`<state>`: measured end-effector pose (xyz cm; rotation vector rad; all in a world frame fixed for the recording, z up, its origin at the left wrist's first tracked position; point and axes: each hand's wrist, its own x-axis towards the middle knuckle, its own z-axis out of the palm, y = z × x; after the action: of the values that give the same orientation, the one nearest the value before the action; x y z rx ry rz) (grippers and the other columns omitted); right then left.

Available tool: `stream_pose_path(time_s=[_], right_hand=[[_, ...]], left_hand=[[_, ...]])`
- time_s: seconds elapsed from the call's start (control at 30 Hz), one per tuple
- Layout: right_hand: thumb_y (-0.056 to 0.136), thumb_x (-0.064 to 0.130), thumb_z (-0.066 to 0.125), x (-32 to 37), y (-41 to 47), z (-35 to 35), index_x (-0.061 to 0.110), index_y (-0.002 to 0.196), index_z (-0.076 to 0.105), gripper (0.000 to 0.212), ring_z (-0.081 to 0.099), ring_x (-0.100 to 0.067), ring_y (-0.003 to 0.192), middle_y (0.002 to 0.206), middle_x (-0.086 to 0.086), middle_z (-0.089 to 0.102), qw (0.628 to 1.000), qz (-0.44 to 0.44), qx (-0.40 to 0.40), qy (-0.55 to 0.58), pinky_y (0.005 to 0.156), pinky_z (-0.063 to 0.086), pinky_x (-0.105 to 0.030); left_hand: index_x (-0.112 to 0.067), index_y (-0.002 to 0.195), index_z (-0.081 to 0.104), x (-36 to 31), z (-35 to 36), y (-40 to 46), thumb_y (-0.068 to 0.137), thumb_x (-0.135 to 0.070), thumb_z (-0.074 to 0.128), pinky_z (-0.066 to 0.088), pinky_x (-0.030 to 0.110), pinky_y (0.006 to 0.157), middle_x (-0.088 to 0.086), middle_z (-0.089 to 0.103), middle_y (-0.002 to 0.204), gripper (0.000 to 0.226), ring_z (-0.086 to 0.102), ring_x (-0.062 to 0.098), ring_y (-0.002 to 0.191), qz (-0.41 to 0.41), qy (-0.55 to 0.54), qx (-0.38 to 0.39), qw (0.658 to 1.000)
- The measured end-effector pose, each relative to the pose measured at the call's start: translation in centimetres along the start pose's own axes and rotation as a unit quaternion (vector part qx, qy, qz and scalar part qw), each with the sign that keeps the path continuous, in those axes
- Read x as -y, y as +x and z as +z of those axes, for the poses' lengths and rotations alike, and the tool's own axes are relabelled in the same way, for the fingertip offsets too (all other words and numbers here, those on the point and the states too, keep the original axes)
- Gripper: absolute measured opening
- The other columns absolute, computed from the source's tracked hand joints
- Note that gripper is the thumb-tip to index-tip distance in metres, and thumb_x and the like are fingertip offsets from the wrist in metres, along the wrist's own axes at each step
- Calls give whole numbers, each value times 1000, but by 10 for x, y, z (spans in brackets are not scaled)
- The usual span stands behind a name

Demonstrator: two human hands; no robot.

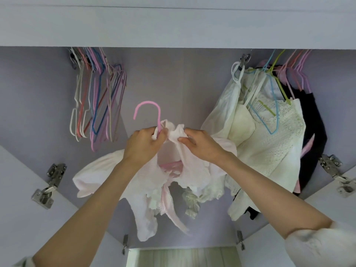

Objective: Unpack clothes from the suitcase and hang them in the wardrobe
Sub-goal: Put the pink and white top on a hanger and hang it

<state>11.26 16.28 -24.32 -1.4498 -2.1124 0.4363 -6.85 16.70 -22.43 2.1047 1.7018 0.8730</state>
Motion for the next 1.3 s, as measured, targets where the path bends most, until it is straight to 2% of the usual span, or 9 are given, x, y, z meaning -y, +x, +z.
stream_pose_path(time_s=[0.1,0.27,0.43,0.6,0.73,0.9,1.03,1.17,1.3], right_hand=[[95,22,51,-9,0,-7,9,73,41,28,35,-7,51,55,8,34,999,24,-19,31,53,30,-19],[93,27,56,-30,-10,-16,18,60,34,40,31,-9,51,55,5,32,995,72,-45,45,52,30,-19],[94,28,52,-56,-27,-23,11,65,38,38,38,-21,58,56,1,35,996,75,7,-56,58,30,-28],[92,24,57,-64,-33,-21,-2,83,61,28,56,-29,85,87,-17,59,987,79,-54,-127,77,46,-37],[93,20,52,-58,-40,-22,21,56,29,44,40,-24,62,55,4,34,987,111,-60,-97,61,29,-29],[92,18,54,-61,-46,-24,21,53,23,50,36,-22,62,52,6,28,976,181,-93,-82,59,24,-26],[94,28,52,-60,-45,-29,15,52,27,50,41,-23,65,53,2,32,951,287,-89,-73,61,30,-28],[90,29,56,-58,-46,-41,13,50,33,49,40,-18,52,53,-1,39,918,380,-99,62,50,29,-29],[88,21,52,-47,-46,-57,11,53,37,39,42,-19,53,55,-2,42,906,382,-136,120,49,29,-27]], left_hand=[[-18,59,41,11,-8,2,90,-47,48,30,26,49,-2,43,51,43,40,14,49,17,18,29,999],[-15,62,41,40,-13,1,90,-45,50,31,29,53,-5,41,54,41,43,19,55,34,41,65,996],[-4,91,60,39,-10,-1,95,-22,48,32,9,51,1,51,66,22,46,21,65,44,-30,30,998],[-2,97,62,40,-1,2,96,-16,48,32,13,55,5,52,71,19,44,19,64,13,-100,60,993],[-8,93,58,39,8,2,95,-17,49,35,23,59,-4,51,69,13,46,21,71,0,-110,80,991],[-10,131,48,30,17,-7,94,-15,50,37,29,98,9,54,124,37,51,25,116,47,-66,80,994],[-10,138,40,17,18,-15,94,-8,47,30,27,106,9,42,140,44,42,26,129,86,-31,26,995],[-1,127,50,-12,10,-20,88,5,44,40,38,103,17,48,133,39,48,33,123,188,40,-96,977],[-4,123,46,-43,-1,-14,83,3,39,43,49,98,22,45,133,41,42,39,126,268,104,-188,939]])
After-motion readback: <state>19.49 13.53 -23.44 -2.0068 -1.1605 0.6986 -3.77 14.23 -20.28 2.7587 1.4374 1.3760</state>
